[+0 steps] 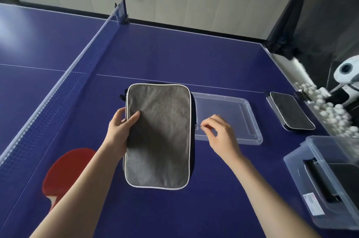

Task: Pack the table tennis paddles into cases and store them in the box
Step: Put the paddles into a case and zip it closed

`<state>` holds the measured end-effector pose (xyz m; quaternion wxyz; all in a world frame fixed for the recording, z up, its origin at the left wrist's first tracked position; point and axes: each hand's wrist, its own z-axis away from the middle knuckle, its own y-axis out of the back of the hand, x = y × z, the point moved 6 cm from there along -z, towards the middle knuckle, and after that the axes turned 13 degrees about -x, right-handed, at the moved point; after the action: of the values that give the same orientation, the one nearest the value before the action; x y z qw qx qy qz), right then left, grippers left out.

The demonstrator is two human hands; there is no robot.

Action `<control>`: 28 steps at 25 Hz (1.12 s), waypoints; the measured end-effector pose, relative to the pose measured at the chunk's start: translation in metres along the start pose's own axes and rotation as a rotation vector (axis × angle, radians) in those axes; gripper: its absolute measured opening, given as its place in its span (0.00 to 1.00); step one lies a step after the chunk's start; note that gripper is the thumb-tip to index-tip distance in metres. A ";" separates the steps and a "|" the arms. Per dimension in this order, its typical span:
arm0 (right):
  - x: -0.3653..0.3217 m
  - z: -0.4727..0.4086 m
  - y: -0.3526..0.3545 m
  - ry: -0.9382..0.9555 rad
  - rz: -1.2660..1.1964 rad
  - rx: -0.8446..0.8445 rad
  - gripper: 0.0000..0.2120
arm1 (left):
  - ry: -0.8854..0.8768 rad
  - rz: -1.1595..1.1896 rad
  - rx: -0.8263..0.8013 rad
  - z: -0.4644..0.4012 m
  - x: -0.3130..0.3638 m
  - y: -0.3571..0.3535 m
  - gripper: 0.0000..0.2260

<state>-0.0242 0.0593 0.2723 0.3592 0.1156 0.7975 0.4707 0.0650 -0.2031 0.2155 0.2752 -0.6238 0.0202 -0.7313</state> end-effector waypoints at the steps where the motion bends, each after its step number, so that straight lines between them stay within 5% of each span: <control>1: 0.002 0.005 -0.004 -0.010 -0.015 -0.008 0.05 | 0.005 0.012 0.030 -0.002 -0.001 -0.002 0.07; 17: 0.009 0.099 -0.054 -0.248 -0.248 0.103 0.07 | 0.077 0.270 0.724 0.012 -0.053 0.002 0.14; 28: -0.044 0.124 -0.095 -0.291 -0.289 0.222 0.03 | 0.166 0.479 0.872 0.028 -0.076 -0.044 0.20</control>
<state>0.1063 0.0689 0.1763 0.5191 0.1057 0.7925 0.3022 0.0802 -0.1248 0.1696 0.6678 -0.3683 -0.1228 -0.6351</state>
